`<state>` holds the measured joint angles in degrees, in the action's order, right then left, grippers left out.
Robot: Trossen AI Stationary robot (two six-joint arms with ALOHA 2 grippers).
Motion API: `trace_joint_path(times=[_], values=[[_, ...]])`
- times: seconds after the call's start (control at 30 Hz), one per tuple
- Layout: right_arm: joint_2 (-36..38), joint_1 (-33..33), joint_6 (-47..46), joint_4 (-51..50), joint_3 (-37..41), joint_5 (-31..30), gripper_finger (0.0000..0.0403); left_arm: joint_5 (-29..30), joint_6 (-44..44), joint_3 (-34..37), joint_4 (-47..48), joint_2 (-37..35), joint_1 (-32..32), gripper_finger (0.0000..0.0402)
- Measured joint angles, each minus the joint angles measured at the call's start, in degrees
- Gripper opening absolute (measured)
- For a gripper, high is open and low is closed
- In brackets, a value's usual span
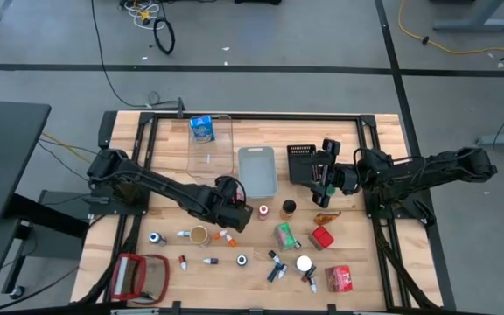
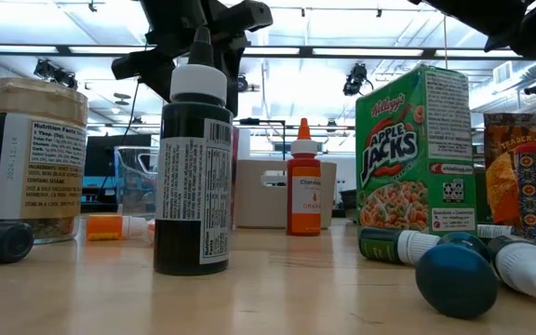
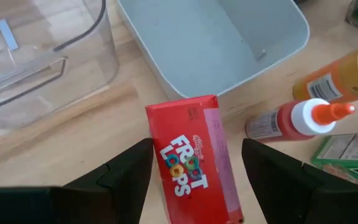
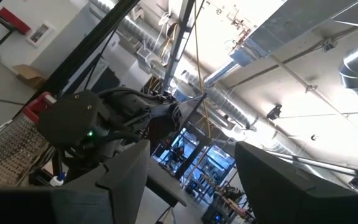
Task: Pick & Place Kitchen Items
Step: Put the red cereal box into the transparent bin
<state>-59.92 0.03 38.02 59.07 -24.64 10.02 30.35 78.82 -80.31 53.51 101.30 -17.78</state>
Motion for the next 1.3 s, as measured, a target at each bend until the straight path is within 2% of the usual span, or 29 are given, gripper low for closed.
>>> trace_joint_path(times=[0.4,0.47,0.6,0.7,1.0,1.3], values=[[0.0,0.0,0.02,0.0,0.0,-0.04,0.0249,0.09,-1.28,0.35,-0.43,0.0,0.0,0.0256],[-0.02,0.0,0.02,0.0,0.0,-0.04,0.0249,-0.2,-1.24,2.43,-2.45,-0.02,-0.02,0.0256],[0.0,0.0,0.02,0.0,0.0,-0.04,0.0249,-5.07,-0.9,6.93,-4.99,0.11,1.0,0.0256],[0.0,0.0,0.02,0.02,0.0,-0.04,0.0249,-5.8,-1.17,8.6,-5.1,0.11,1.71,0.0256],[0.0,0.0,0.4,0.04,0.0,-0.04,0.0249,-5.96,-14.88,8.55,-12.34,0.11,1.24,0.0256],[0.0,0.01,0.33,0.04,0.0,-0.04,0.0249,-6.05,-19.41,8.55,-10.46,0.11,1.45,0.0256]])
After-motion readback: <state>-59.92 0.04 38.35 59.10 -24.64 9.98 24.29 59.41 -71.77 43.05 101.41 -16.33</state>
